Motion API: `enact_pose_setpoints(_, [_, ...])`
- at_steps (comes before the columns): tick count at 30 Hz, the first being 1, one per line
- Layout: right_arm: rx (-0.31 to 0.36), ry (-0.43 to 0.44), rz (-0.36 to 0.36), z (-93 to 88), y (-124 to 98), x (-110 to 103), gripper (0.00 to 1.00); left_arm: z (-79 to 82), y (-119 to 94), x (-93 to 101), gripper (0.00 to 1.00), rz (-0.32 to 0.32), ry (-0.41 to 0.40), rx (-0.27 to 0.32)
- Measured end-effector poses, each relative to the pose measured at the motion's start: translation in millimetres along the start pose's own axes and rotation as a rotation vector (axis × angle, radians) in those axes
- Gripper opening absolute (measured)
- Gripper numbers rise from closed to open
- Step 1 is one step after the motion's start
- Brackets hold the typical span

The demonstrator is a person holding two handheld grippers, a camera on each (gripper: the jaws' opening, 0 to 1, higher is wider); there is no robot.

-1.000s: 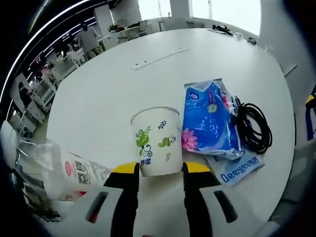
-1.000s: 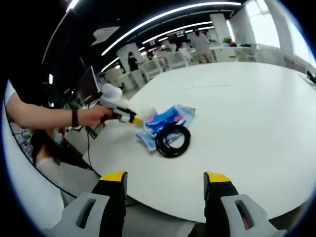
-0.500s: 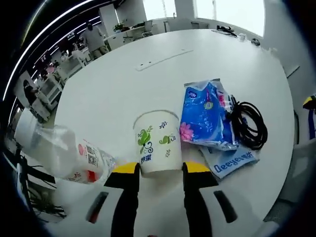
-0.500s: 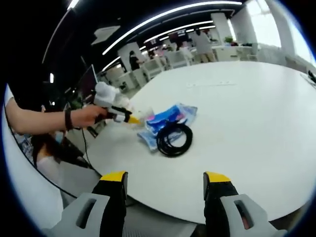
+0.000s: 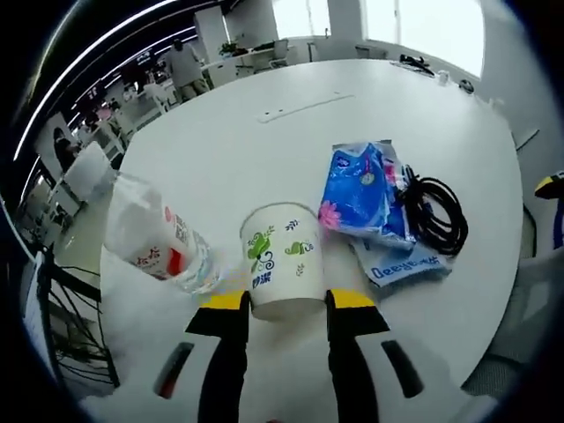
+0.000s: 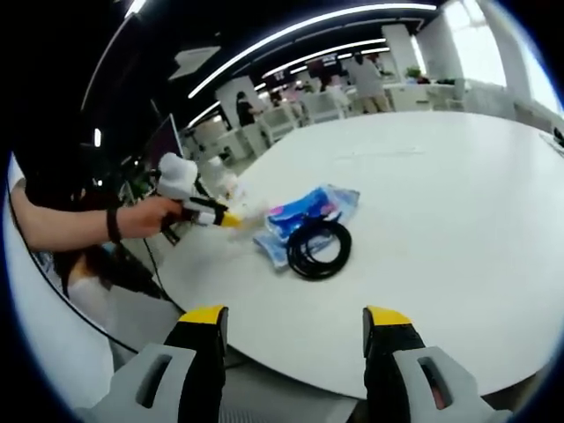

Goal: Arrange the tabletop items into an orderly group along one side of the table until the central work area is clear of visible clutter.

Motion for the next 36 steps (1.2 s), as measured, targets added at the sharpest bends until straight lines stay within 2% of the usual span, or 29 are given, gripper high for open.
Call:
enact_pose_setpoints(10, [-0.008, -0.004, 0.018, -6.3, 4, -2, 0.63, -44.5, -14, 6.3, 0.33, 0.001, -0.095, -0.041])
enact_pose_setpoints(19, [-0.007, -0.017, 0.034, -3.5, 7, -5, 0.62, -73.5, -30, 17.0, 0.33, -0.001, -0.148, -0.071])
enact_pose_setpoints(29, [-0.018, -0.030, 0.057, -4.8, 12, -10, 0.63, -87.3, -38, 20.7, 0.33, -0.028, -0.181, -0.084])
enact_pose_setpoints(33, [-0.019, -0.031, 0.064, -3.6, 15, -10, 0.63, -79.7, -35, 24.7, 0.33, -0.096, -0.232, -0.050])
enact_pose_setpoints(36, [-0.007, -0.025, 0.066, -1.7, 14, -11, 0.63, -76.3, -35, 25.9, 0.40, -0.111, -0.226, -0.068])
Point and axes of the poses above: the point that each gripper's makers call its tool centre point, and the gripper's own axes: y roughly forward along the fingers, x roughly to its right, z roughly out of its top, the point moved 1 cm from there along -y, roughly backward along the fingers, and after that the axes turned 4 degrees about -x, right-handed, at the moved point
